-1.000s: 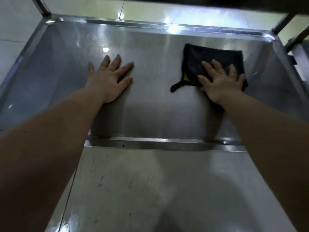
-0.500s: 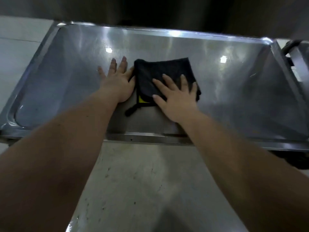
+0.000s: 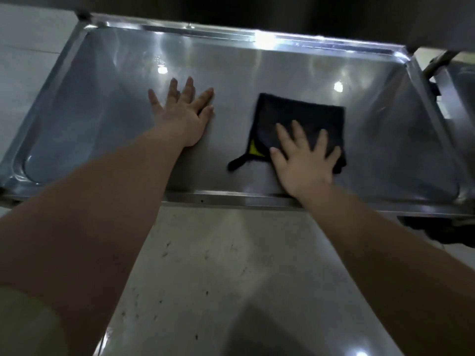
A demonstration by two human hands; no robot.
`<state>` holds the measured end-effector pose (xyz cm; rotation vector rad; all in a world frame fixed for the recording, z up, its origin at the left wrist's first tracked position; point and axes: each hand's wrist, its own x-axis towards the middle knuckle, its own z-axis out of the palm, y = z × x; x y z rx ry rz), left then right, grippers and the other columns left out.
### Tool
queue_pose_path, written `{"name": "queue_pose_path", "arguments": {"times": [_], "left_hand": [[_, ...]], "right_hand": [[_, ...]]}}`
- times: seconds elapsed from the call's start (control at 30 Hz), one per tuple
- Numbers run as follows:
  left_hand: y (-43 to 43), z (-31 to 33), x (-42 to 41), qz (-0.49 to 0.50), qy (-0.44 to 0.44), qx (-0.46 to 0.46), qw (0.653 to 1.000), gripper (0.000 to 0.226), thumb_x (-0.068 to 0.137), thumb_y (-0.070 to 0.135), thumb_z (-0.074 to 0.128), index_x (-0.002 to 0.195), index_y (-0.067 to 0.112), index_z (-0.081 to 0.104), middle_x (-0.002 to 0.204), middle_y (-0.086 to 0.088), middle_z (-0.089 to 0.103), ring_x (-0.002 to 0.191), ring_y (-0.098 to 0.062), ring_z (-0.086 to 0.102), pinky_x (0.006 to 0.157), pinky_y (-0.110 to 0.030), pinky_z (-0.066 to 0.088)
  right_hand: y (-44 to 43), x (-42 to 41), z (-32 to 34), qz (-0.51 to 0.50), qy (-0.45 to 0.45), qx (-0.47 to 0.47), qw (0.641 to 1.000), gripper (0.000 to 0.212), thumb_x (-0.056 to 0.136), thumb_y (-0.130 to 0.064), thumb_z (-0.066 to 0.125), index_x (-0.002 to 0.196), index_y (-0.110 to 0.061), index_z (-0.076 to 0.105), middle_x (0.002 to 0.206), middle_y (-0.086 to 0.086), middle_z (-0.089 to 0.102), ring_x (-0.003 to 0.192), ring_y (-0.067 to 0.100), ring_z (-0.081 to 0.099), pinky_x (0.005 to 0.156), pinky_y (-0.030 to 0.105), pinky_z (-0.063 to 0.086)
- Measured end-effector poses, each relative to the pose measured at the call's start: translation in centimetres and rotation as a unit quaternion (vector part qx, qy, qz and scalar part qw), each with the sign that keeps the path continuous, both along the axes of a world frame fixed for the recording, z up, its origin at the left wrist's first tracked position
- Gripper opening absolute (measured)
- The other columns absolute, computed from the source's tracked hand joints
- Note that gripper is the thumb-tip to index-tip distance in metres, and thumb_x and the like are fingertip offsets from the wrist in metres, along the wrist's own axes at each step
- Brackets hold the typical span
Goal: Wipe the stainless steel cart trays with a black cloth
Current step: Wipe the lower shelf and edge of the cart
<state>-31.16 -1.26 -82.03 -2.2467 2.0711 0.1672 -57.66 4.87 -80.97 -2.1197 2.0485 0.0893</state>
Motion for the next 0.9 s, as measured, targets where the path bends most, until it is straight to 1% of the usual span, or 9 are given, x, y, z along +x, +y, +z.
{"name": "queue_pose_path", "arguments": {"times": [0.13,0.27,0.37,0.43,0.53,0.63,0.7,0.8,0.9], "left_hand": [[0.9,1.2,-0.4,0.007,0.049,-0.077,0.996,0.051,0.104,0.045,0.018,0.153,0.033,0.027,0.165,-0.002,0.007,0.151,-0.028,-0.002,0.116,-0.062,-0.005],[4.1,2.4,-2.4,0.017,0.233,-0.128,0.964,0.038,0.101,0.029,0.043,0.136,0.019,0.054,0.141,-0.011,0.052,0.135,-0.031,0.041,0.115,-0.05,0.026],[6.8,2.4,-4.3,-0.079,0.23,-0.109,0.964,0.042,0.101,0.03,0.048,0.138,0.01,0.053,0.141,-0.014,0.052,0.128,-0.032,0.047,0.113,-0.042,0.028],[7.6,2.3,-5.0,-0.08,0.219,-0.112,0.966,0.046,0.101,0.029,0.05,0.142,0.007,0.048,0.144,-0.016,0.049,0.131,-0.032,0.043,0.112,-0.037,0.028],[7.9,2.9,-5.5,-0.061,0.165,-0.114,0.978,0.043,0.1,0.029,0.051,0.138,0.009,0.05,0.133,-0.017,0.054,0.124,-0.035,0.044,0.103,-0.037,0.031],[7.9,4.8,-6.2,-0.052,0.094,-0.097,0.989,0.028,0.099,0.026,0.051,0.123,0.012,0.059,0.121,-0.013,0.055,0.114,-0.033,0.045,0.093,-0.04,0.035],[8.8,6.3,-6.4,-0.042,0.093,-0.088,0.991,0.023,0.099,0.023,0.05,0.116,0.012,0.061,0.117,-0.012,0.056,0.111,-0.032,0.046,0.09,-0.039,0.032],[12.7,7.8,-6.1,-0.021,0.131,-0.103,0.986,0.021,0.097,0.023,0.054,0.115,0.013,0.061,0.115,-0.011,0.057,0.11,-0.032,0.049,0.089,-0.036,0.026],[17.3,9.0,-5.7,-0.03,0.156,-0.089,0.983,0.02,0.094,0.021,0.058,0.112,0.014,0.063,0.11,-0.01,0.059,0.105,-0.033,0.053,0.091,-0.04,0.032]], "right_hand": [[7.1,6.7,-0.1,0.08,-0.033,0.029,0.996,0.057,0.097,-0.064,0.011,0.148,-0.052,-0.012,0.16,-0.018,-0.019,0.143,0.04,-0.027,0.105,0.066,-0.022],[6.1,5.9,1.2,0.068,-0.098,-0.013,0.993,0.051,0.1,-0.056,0.024,0.15,-0.051,0.014,0.162,-0.017,0.004,0.146,0.036,-0.011,0.103,0.063,-0.027],[2.0,3.1,1.9,0.054,-0.09,-0.023,0.994,0.053,0.104,-0.041,0.032,0.154,-0.037,0.015,0.164,-0.013,0.003,0.147,0.038,-0.01,0.114,0.063,-0.012],[0.0,2.0,1.9,0.054,-0.078,0.006,0.995,0.056,0.104,-0.04,0.034,0.155,-0.027,0.016,0.164,-0.008,0.006,0.148,0.038,-0.007,0.116,0.06,-0.005],[-1.3,1.7,2.5,0.067,-0.093,-0.001,0.993,0.049,0.102,-0.034,0.043,0.149,-0.02,0.034,0.154,0.007,0.033,0.14,0.04,0.023,0.115,0.054,0.014],[-0.9,2.1,4.9,0.086,-0.036,-0.052,0.994,0.035,0.098,-0.025,0.052,0.132,-0.014,0.051,0.13,0.014,0.054,0.12,0.037,0.041,0.099,0.042,0.035],[0.6,2.2,6.3,0.143,0.011,-0.067,0.987,0.025,0.097,-0.024,0.053,0.12,-0.012,0.055,0.12,0.013,0.056,0.114,0.034,0.044,0.088,0.041,0.038],[2.3,1.2,8.4,0.241,-0.001,-0.06,0.969,0.025,0.095,-0.021,0.054,0.116,-0.009,0.052,0.121,0.014,0.05,0.111,0.033,0.043,0.087,0.041,0.038],[2.9,0.0,11.1,0.331,-0.037,-0.052,0.942,0.024,0.089,-0.018,0.06,0.109,-0.007,0.054,0.115,0.016,0.053,0.103,0.034,0.048,0.076,0.038,0.035]]}}
